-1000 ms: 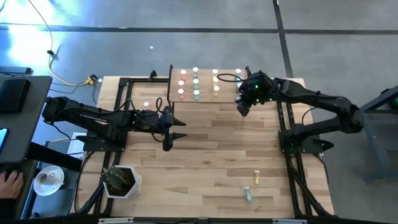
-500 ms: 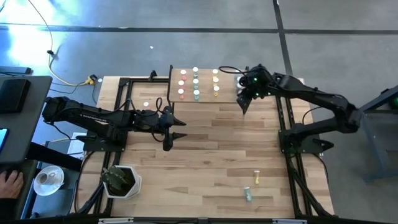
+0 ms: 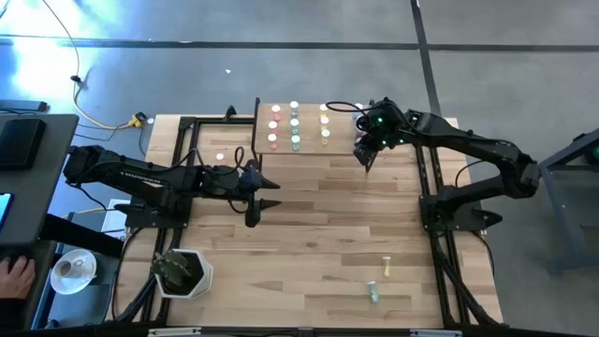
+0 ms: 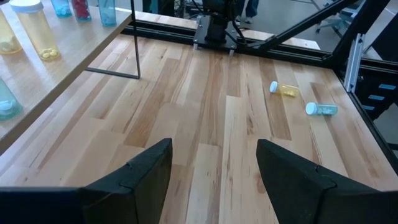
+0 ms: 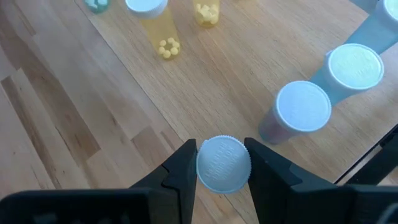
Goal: Pick and place medicine bottles onto shelf by color
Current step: Put the blue medicine bottle on the shelf
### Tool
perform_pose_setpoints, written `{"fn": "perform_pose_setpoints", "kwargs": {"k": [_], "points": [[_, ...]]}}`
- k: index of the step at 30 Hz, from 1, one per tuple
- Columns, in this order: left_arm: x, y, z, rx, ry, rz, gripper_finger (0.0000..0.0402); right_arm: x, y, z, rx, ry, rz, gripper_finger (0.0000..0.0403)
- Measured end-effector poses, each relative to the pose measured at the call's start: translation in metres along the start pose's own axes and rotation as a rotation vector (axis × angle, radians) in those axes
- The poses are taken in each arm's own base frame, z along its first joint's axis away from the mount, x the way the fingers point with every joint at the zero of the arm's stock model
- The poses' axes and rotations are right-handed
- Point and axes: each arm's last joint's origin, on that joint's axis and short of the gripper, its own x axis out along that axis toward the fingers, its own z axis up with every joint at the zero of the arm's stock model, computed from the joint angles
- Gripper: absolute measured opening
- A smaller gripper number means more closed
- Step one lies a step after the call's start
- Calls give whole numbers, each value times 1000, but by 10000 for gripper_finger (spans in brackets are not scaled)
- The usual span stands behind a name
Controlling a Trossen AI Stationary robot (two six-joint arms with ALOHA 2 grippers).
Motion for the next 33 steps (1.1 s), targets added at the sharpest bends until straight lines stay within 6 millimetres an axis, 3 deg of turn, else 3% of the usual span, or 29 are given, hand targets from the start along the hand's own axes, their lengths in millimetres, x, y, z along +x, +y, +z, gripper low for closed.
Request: {"fn": "perform_pose_setpoints", "kwargs": {"k": [33], "points": [[0, 0, 0, 0, 0, -2, 225, 0, 0, -1, 1, 2, -12, 124]]}}
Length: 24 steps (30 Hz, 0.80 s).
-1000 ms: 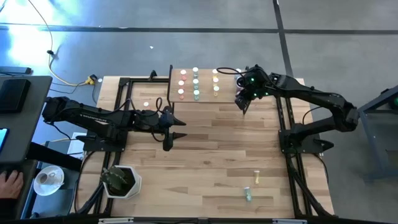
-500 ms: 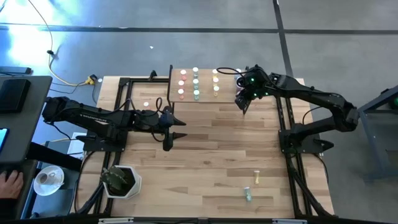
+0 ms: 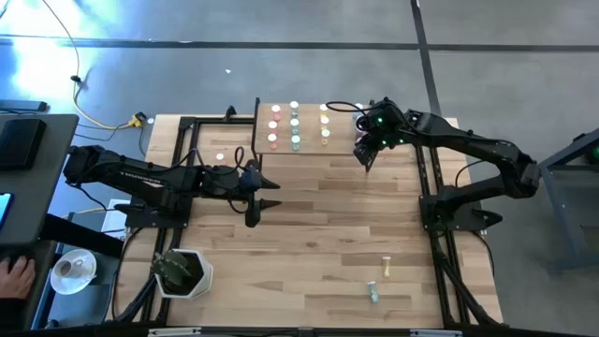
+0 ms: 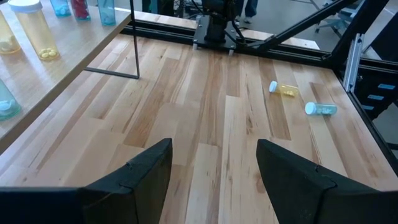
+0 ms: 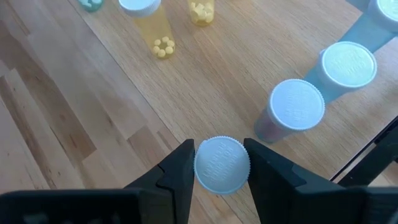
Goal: Pick and place medicine bottles onto shelf by color
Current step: Put the blue medicine bottle on the shelf
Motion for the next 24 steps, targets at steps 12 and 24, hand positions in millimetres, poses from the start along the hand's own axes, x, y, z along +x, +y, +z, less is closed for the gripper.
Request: {"fn": "perform_pose_setpoints", "kwargs": {"k": [12, 24], "points": [[0, 0, 0, 0, 0, 0, 225, 1, -1, -1, -1, 3, -17, 152], [0, 0, 0, 0, 0, 0, 225, -1, 0, 2, -1, -28, -11, 161]]}}
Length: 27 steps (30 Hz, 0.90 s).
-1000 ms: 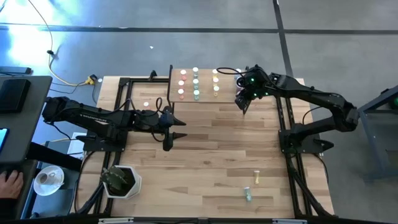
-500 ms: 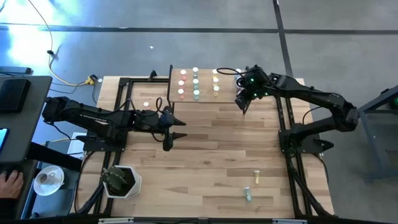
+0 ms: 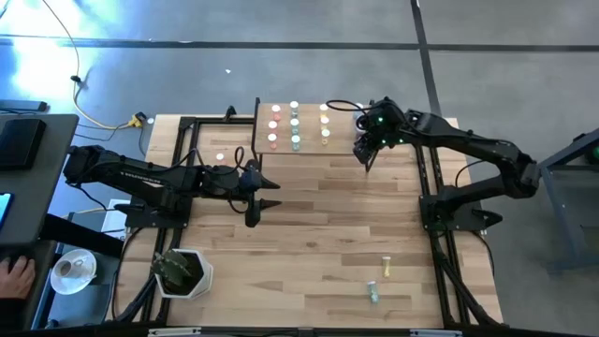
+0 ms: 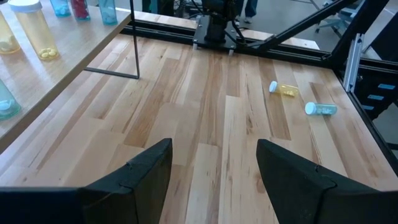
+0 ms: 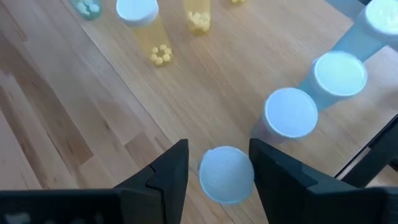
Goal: Pick and place medicine bottles onto shelf by color
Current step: Put the blue medicine bottle on the shelf, then put the pink medicine bottle on the shelf
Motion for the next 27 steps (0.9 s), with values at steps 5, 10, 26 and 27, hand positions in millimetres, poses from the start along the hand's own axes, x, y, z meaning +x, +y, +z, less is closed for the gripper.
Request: {"fn": "perform_pose_setpoints", "kwargs": {"k": [5, 10, 26, 27], "points": [[0, 0, 0, 0, 0, 0, 225, -10, 1, 9, -10, -33, 6, 161], [0, 0, 0, 0, 0, 1, 225, -26, 3, 20, -17, -61, 10, 161], [0, 0, 0, 0, 0, 1, 225, -64, 34, -1, -57, -39, 119, 161], [0, 0, 0, 0, 1, 0, 225, -64, 37, -6, -52, -30, 132, 161]]}}
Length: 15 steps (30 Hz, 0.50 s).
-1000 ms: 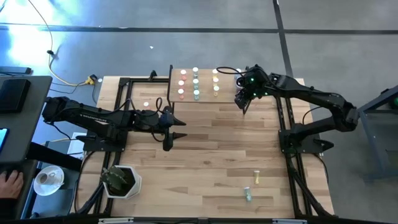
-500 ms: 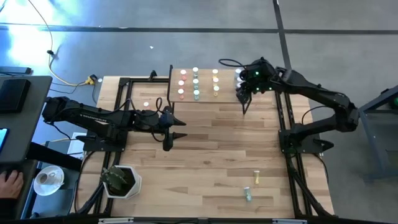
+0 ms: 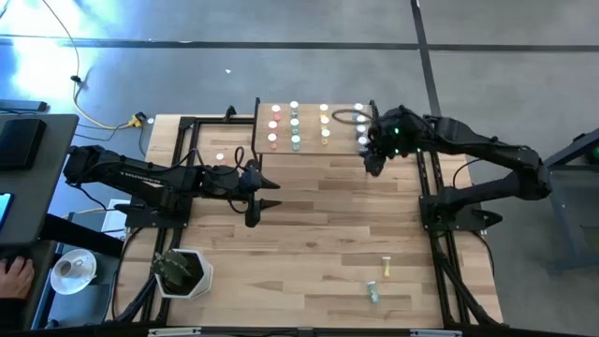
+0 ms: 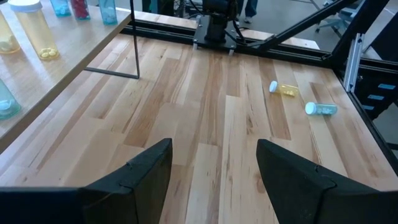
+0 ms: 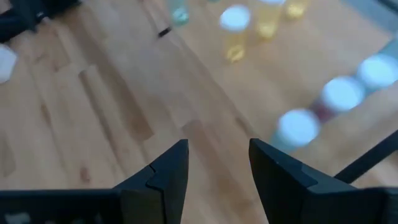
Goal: Pick and place medicine bottles onto shelf by color
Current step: Put the pink medicine bottle on the shelf
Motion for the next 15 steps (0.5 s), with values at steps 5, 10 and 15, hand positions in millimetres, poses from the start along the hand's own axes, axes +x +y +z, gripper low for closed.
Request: {"fn": "perform_pose_setpoints", "kwargs": {"k": [5, 10, 15], "points": [[0, 0, 0, 0, 0, 0, 225, 4, 15, -25, 45, 34, -7, 161], [0, 0, 0, 0, 0, 0, 225, 10, 31, -50, 77, 93, 31, 161], [0, 0, 0, 0, 0, 0, 225, 20, 43, -74, 127, 148, 21, 161]]}}
